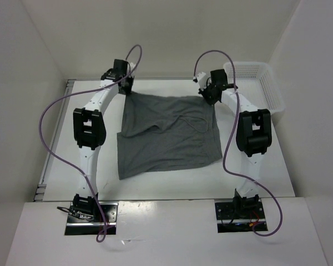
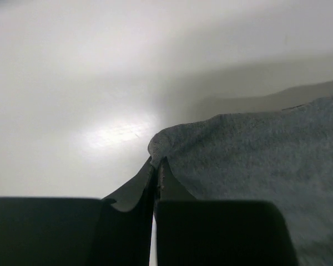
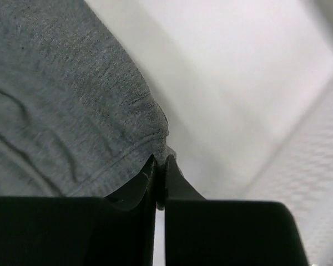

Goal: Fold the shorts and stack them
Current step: Flatten the shorts out, then fold the shorts

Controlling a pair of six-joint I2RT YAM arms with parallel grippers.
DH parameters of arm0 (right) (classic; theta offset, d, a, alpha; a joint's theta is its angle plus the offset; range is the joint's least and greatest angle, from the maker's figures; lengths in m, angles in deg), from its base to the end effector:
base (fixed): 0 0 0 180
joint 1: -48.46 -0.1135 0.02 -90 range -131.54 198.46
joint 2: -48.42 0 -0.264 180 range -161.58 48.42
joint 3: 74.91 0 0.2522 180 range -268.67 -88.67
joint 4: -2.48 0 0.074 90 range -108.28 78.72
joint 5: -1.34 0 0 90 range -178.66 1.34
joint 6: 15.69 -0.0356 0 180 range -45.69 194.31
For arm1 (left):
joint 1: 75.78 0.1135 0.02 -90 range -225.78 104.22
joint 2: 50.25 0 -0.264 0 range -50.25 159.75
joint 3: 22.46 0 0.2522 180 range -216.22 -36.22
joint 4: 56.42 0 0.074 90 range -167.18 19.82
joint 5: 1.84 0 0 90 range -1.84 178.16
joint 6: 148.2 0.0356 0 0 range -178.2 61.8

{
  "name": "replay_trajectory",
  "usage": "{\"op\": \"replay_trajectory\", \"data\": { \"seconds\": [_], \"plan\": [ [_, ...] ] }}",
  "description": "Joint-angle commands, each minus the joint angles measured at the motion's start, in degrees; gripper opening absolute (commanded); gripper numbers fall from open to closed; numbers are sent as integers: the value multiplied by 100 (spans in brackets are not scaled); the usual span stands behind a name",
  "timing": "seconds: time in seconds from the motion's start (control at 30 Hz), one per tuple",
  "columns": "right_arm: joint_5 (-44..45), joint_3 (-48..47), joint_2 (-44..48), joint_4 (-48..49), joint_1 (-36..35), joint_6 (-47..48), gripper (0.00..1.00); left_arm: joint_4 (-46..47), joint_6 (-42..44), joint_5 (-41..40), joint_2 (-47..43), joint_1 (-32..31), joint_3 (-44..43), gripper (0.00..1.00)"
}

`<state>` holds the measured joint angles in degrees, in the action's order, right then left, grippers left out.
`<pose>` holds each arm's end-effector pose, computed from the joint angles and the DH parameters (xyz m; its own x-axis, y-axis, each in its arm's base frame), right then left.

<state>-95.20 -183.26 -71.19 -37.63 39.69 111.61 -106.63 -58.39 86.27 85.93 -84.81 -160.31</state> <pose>0.4600 0.0751 0.2083 -0.4798 -0.6832 -0.5505 -0.6443 0.7003 -0.3075 0.5287 -0.0828 0.2215 -0.7406 0.1143 -0.6622 0.1328 0.9909 0.0225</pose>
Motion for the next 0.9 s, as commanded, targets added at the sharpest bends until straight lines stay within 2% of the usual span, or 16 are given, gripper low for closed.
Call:
{"op": "replay_trajectory", "data": {
  "seconds": [0.0,0.1,0.2,0.23,0.3,0.37,0.5,0.53,0.7,0.87],
  "plan": [
    [277,-789,490,552,-80,-372,0,418,19,-680,-741,166,-967,0],
    [346,-449,920,482,-264,-39,0,542,19,-813,-1233,166,-872,0],
    [399,184,1246,429,-441,198,0,945,19,-1023,-2049,-70,416,0],
    [400,343,1465,429,-589,355,0,1434,19,-1137,-2295,-150,1561,0],
    [540,835,1668,429,-704,541,0,1841,19,-1391,-3025,-334,2604,0],
    [671,1282,1976,429,-836,796,0,1739,19,-1393,-3499,-388,3483,0],
    [751,2002,2450,429,-1090,998,0,1228,19,-1393,-4300,-502,4461,0],
    [751,2171,2538,359,-1091,999,0,1123,19,-1454,-4476,-563,4977,0],
    [751,3217,2970,297,-1293,1254,0,789,19,-1454,-5399,-669,6097,0],
    [1102,3159,3023,666,-1293,1254,0,735,19,-1507,-5673,-609,6240,0]
  ]
}}
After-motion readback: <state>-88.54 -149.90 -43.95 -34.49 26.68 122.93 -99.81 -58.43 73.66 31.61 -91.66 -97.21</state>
